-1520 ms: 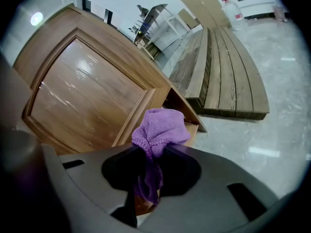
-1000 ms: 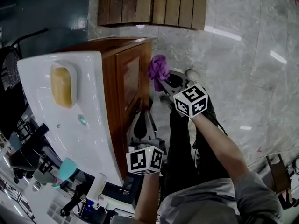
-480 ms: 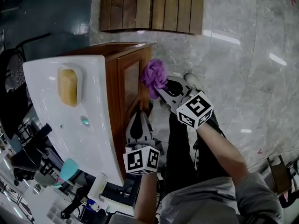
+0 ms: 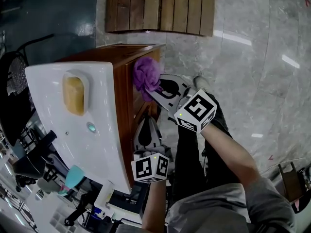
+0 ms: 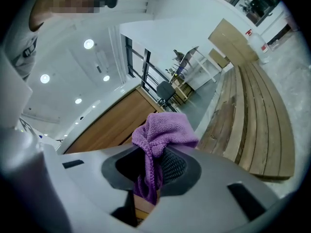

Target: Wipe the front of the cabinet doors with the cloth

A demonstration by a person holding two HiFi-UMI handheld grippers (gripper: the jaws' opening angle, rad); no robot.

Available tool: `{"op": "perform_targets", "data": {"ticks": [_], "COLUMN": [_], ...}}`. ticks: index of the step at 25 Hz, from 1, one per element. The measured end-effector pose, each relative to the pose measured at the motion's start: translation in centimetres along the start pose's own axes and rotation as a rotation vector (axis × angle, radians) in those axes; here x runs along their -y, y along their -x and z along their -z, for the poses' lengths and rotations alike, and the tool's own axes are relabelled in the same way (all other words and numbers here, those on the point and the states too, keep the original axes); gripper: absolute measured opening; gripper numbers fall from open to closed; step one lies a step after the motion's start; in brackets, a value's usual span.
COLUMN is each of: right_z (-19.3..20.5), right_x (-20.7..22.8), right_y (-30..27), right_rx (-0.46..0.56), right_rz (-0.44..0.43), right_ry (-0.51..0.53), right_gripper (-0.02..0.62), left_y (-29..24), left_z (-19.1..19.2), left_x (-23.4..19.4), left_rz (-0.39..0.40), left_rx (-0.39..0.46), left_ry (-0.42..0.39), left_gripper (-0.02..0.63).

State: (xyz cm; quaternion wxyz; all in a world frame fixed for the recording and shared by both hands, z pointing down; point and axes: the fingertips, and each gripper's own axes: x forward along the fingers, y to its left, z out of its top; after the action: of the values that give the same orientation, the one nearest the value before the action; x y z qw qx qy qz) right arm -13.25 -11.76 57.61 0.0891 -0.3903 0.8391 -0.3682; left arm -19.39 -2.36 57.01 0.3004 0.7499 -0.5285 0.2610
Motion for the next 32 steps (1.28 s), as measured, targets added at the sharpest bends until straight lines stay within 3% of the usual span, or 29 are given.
{"op": "perform_targets", "data": {"ticks": [8,17,32], "right_z": [-0.8,0.0,5.6], "right_x": [-1.8,-0.4,5.4], "right_y": [-2.2,-2.8,-4.3], "right_rx": [-0.037,-0.049,-0.161], "right_rz": [-0.064,-0.001,0.103], "right_ry": [0.096,0.044,-0.045], "right_gripper": [0.078,0.078,0.078], "left_y": [-0.5,-1.2,-3.1], "left_z": [0.0,0.9,1.3], "left_x": [-0.3,-0.6,-0.9], "left_rz": [-0.01,-0.01,-0.014], "left_rx": [-0.008,-0.035,-0.052], "left_ry": [0.02,0.028,0.032], "left_gripper": [0.008,0.008,0.008]}}
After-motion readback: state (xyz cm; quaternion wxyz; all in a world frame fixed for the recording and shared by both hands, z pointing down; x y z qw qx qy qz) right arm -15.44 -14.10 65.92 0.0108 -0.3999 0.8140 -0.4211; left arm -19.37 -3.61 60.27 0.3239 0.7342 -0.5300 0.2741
